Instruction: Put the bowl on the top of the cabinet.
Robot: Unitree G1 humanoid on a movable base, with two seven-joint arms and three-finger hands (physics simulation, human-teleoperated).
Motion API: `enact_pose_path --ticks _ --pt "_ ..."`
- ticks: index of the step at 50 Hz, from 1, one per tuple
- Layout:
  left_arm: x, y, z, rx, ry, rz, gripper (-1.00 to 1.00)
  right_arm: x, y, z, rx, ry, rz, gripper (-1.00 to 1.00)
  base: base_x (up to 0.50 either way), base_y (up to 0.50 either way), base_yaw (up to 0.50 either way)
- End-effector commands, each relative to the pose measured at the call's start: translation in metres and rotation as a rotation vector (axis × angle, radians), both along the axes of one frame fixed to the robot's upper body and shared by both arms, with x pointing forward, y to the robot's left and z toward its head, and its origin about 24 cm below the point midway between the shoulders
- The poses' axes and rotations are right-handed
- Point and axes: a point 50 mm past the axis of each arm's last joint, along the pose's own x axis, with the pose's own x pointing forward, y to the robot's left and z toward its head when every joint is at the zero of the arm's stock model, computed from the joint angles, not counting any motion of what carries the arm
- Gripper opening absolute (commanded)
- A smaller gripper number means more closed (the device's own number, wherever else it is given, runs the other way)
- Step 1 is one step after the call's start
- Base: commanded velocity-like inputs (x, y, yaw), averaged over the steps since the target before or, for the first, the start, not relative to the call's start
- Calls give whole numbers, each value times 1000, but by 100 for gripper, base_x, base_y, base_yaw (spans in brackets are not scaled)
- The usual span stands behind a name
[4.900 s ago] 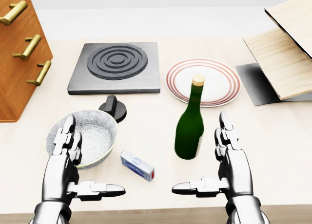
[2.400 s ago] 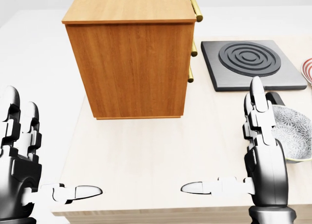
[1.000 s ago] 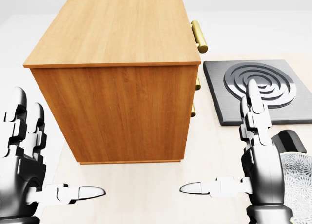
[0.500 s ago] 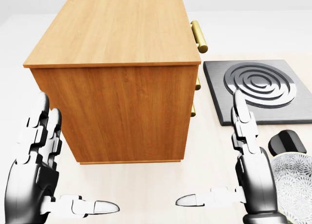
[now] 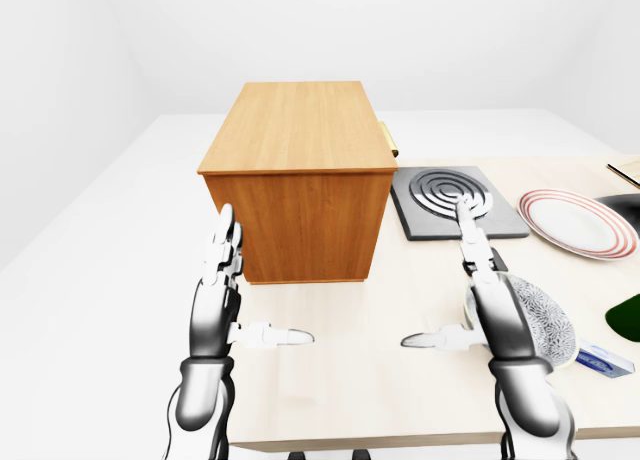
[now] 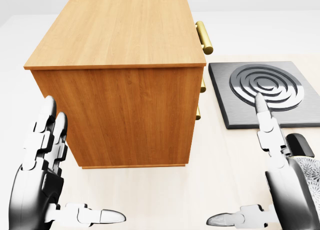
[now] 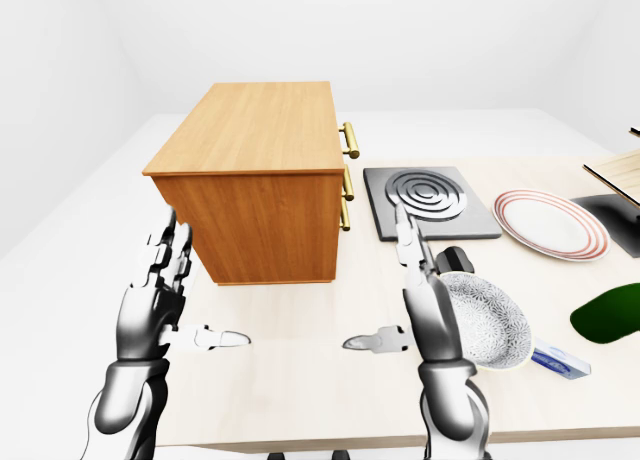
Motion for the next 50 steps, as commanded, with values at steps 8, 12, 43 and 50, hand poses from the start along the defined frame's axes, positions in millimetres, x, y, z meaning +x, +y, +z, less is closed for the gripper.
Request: enact_pose_path --ticks 8,12,43,50 --pt "-3 0 3 2 -10 -2 100 -43 -22 4 -150 186 -31 100 0 0 0" --pt "-3 -1 2 2 -6 -4 100 -52 -32 3 -137 231 -56 100 0 0 0" --pt "-1 0 -1 3 4 2 100 -76 -75 -12 -66 356 -256 100 0 0 0" --pt "1 0 -6 2 25 5 100 -77 -84 -30 -54 447 -291 100 0 0 0"
